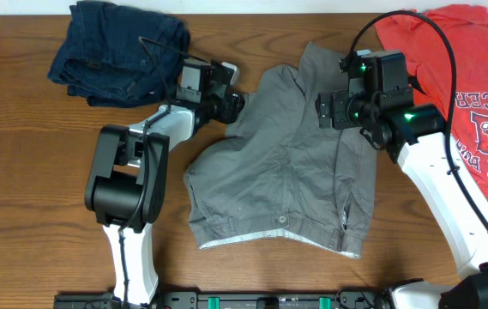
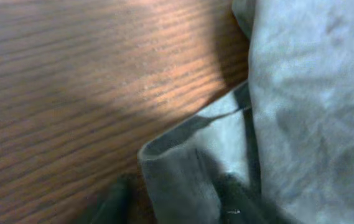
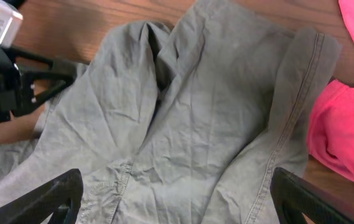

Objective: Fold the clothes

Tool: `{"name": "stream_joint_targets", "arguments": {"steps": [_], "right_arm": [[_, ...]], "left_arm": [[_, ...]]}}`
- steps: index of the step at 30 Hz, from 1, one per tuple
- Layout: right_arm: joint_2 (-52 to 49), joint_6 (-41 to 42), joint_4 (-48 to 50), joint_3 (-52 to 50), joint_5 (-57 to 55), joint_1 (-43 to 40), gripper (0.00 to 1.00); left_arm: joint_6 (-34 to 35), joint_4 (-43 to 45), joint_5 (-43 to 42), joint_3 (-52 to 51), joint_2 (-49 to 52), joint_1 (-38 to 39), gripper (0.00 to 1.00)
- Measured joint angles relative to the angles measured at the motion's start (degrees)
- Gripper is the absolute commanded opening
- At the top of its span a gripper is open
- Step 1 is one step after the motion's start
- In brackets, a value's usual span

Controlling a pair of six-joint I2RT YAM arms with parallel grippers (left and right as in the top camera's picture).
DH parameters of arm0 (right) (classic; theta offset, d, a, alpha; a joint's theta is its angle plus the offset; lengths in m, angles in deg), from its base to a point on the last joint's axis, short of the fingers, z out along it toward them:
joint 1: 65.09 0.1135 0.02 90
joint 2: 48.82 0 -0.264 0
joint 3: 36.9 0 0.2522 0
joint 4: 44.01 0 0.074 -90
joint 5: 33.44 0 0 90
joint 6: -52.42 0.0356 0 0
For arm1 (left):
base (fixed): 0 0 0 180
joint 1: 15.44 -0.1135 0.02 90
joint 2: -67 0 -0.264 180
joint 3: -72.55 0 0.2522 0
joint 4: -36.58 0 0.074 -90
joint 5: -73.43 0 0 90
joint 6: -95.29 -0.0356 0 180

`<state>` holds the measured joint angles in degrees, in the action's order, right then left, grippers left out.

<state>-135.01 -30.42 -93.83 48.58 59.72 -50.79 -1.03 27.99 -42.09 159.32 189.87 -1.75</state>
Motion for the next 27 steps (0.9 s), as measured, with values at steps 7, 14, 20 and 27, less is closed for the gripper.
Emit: {"name": "stream_joint_targets", "arguments": {"steps": [7, 14, 20, 27], "right_arm": [[0.0, -0.9, 0.5, 0.0, 0.0, 0.0, 0.89], [0.0, -1.2, 0.8, 0.0, 0.0, 0.0, 0.88], [-0.4, -1.3, 1.3, 0.0, 0.0, 0.0, 0.88], [-5.4, -1.3, 2.5, 0.0, 0.2, 0.0, 0.89]], "left_arm": [[-1.1, 0.5, 0.4, 0.0, 0.2, -0.1, 0.06], [0.9, -7.2, 10.4, 0.0, -6.2, -1.7, 0.06], [1.6, -14.5, 17.7, 0.0, -18.8, -5.0, 0.06], [1.3, -22.0, 23.7, 0.0, -27.8, -8.0, 0.06]]}}
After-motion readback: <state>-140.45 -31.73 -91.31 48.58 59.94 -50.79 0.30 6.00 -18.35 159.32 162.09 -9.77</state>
